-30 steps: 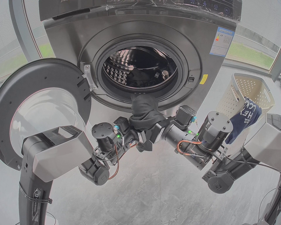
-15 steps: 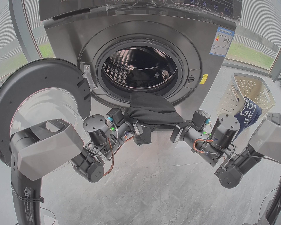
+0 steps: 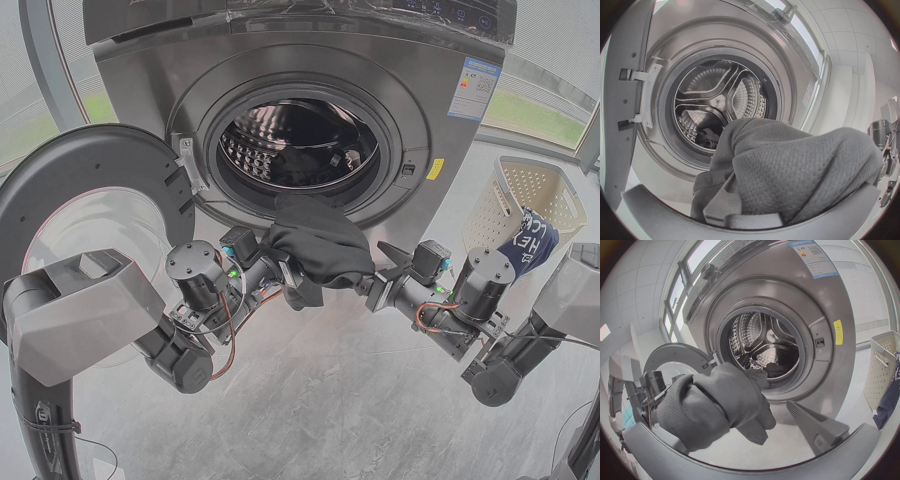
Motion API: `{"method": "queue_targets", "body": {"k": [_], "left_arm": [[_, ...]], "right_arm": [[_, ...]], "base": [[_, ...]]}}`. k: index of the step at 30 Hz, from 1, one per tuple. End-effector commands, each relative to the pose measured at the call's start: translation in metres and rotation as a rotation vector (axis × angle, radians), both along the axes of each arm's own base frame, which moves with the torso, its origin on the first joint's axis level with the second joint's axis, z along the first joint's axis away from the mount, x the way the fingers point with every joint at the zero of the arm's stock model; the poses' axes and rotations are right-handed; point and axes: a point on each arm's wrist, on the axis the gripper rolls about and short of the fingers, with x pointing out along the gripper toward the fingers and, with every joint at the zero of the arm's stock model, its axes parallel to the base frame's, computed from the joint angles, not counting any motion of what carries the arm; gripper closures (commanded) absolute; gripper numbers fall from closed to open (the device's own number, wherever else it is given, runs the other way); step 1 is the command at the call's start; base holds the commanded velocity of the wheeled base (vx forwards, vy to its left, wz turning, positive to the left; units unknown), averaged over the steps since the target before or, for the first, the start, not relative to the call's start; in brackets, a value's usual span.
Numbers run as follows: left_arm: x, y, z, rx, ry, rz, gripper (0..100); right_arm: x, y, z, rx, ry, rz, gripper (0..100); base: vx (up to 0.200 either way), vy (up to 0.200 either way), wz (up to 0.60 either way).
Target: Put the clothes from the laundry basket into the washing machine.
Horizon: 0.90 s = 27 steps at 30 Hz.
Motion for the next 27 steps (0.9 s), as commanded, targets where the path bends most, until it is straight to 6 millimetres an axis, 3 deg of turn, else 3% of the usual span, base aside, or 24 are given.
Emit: {"method": "queue_targets", "body": {"k": [1, 4, 10, 17, 22, 24, 27], "left_arm": [[-0.016, 0.010, 0.012, 0.005, 0.005, 0.000, 100], [-0.032, 0.024, 0.020, 0.011, 0.017, 0.006, 100], [-0.071, 0.048, 0.024, 0.044, 0.070, -0.006, 100], [-0.113, 0.077, 0.024, 0.049, 0.141, -0.018, 100], [-0.115, 0.079, 0.027, 0.049, 0.131, -0.039, 100], [-0.109, 0.081, 0.022, 0.058, 0.148, -0.018, 100], [-0.102, 0.084, 0.019, 0.064, 0.151, 0.005, 100]], "right_arm": [[-0.023, -0.016, -0.002, -0.053, 0.025, 0.032, 0], [-0.048, -0.031, -0.015, -0.134, 0.079, 0.082, 0], [-0.069, -0.036, -0.028, -0.180, 0.140, 0.118, 0], [-0.067, -0.036, -0.023, -0.160, 0.099, 0.124, 0], [-0.071, -0.036, -0.026, -0.167, 0.114, 0.143, 0], [-0.087, -0.038, -0.026, -0.180, 0.119, 0.246, 0], [-0.090, -0.040, -0.024, -0.177, 0.117, 0.263, 0]], "base": [[0.000, 0.000, 0.00], [0.000, 0.000, 0.00], [0.000, 0.000, 0.00], [0.000, 0.000, 0.00], [0.000, 0.000, 0.00], [0.000, 0.000, 0.00], [0.000, 0.000, 0.00]]}}
